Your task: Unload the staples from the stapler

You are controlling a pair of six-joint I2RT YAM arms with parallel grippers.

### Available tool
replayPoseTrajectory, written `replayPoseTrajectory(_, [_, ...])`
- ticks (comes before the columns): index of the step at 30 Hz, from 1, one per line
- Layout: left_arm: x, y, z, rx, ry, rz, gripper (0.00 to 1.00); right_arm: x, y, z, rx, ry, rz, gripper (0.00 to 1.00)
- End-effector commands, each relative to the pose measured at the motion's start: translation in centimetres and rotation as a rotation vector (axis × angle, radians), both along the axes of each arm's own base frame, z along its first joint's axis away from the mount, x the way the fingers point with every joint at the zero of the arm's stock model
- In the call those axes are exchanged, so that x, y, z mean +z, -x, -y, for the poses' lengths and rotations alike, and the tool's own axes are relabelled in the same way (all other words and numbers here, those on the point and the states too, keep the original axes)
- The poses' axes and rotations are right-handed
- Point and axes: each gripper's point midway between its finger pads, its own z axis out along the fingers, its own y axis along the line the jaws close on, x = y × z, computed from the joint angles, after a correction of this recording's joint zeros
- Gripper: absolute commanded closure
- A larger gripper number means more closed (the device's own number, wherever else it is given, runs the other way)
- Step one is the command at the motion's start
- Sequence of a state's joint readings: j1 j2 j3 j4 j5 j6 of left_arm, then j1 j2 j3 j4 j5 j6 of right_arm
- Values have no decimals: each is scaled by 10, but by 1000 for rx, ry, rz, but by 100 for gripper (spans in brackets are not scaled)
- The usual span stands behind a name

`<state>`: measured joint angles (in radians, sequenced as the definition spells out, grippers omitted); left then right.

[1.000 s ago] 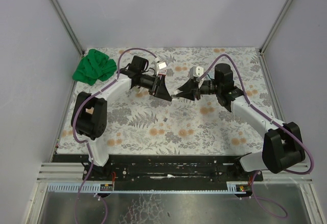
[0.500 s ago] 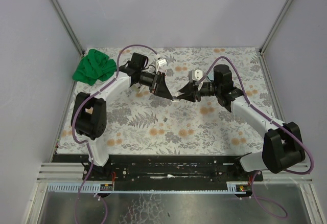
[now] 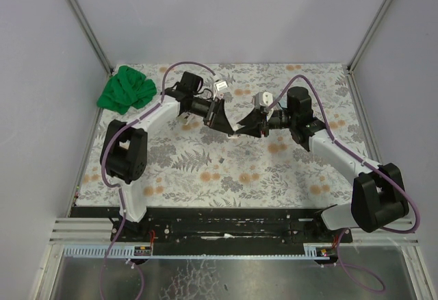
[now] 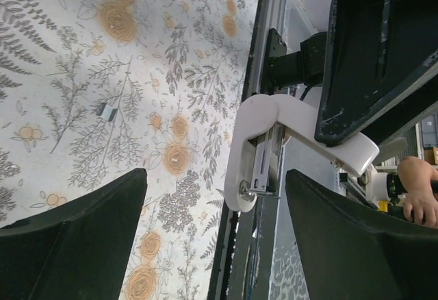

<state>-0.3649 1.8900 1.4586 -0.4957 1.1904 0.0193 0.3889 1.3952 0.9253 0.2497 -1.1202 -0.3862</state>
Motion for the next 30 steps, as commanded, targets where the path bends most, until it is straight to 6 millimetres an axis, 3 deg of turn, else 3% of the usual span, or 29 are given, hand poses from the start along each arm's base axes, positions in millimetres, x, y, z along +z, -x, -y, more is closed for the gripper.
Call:
replayPoseTrajectory(1, [10,8,6,-56,46,-40,19,27,7,-1,33,-60,74,100])
replayPoseTrajectory(8, [10,16,7,-100,96,-107,31,24,4,2,13,-43,113,100])
replayPoseTrajectory(15, [12,18,8,-115,114,-124,60,20,7,2,27,-38,120,100])
replayPoseTrajectory(19, [12,18,8,-112,111,-127,71,17,8,3,34,-29,129,100])
replayPoseTrajectory(27, [13,17,8,-106,106,-140,75,9,4,3,27,-9,147,98])
replayPoseTrajectory(30, [14,16,8,-100,101,-141,74,5,1,4,16,-2,136,94])
